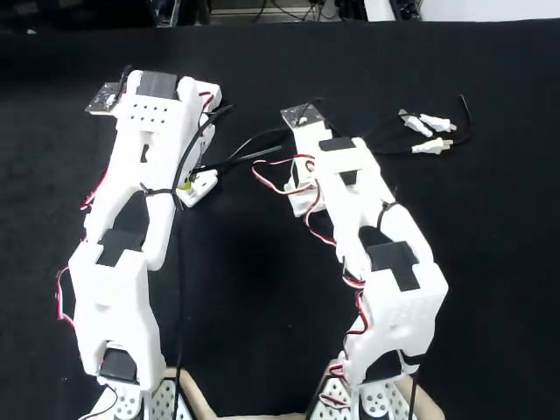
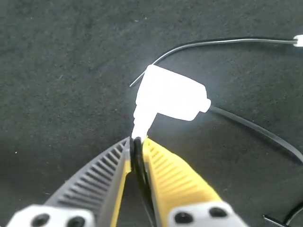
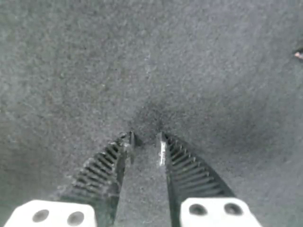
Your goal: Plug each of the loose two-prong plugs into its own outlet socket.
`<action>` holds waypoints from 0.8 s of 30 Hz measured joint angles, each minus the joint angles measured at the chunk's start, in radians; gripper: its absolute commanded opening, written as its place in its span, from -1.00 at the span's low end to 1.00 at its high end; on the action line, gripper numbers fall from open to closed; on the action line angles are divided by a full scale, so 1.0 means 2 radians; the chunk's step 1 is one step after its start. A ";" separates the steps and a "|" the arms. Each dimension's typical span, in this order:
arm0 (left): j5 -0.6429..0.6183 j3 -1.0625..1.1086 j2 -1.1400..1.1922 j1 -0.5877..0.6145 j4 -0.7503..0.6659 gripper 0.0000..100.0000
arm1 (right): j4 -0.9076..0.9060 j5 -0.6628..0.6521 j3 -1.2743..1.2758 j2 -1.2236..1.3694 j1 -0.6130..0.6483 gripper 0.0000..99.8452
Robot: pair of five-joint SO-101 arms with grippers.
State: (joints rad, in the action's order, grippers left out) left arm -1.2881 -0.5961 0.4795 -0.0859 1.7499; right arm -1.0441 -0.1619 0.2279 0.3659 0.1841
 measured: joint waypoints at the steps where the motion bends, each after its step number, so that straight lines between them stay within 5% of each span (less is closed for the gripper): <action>1: 0.000 0.000 0.000 0.000 0.000 -0.94 | 0.000 0.000 0.000 0.000 0.000 -0.77; 13: 0.041 0.007 0.013 0.039 0.000 -0.94 | 0.000 0.000 0.000 0.000 0.000 -0.77; 24: 0.044 -0.044 0.130 0.003 0.000 -0.94 | 0.000 0.000 0.000 0.000 0.000 -0.77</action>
State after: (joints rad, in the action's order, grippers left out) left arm -1.2006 -0.6836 0.7388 -0.0798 1.7499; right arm -1.0441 -0.1619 0.2279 0.3659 0.1841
